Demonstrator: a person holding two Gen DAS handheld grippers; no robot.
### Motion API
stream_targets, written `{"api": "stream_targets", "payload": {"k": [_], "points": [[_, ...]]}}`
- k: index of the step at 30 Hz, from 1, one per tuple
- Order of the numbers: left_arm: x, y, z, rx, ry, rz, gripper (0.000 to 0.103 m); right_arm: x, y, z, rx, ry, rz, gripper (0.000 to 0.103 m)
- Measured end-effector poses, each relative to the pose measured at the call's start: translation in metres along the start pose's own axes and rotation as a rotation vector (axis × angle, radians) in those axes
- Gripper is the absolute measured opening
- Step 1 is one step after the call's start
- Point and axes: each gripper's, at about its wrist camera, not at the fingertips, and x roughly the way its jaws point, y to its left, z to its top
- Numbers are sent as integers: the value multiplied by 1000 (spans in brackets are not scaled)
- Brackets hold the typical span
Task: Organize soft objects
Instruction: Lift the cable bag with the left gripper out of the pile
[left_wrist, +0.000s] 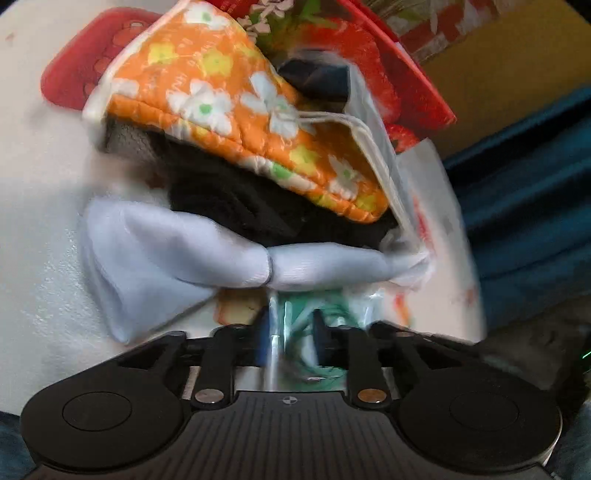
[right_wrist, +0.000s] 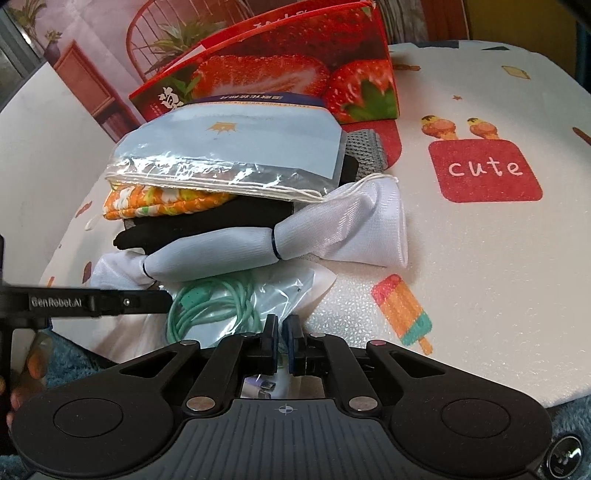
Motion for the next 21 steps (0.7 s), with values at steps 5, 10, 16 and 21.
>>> {"api": "stream_targets", "payload": {"k": [5,10,16,21], "points": [[0,-8,-1,53,-1,29,30,1,-3,1,12,1,16,5],[6,-25,-4,141,-31,89,30,1,-2,1,-1,-2,8,5],[7,-35,-10,199,-74,167,18,2,1,0,-6,-6,5,5],[4,-40,-9,227,-63,194,17,0,11,0,-50,-8,-19,5]]}}
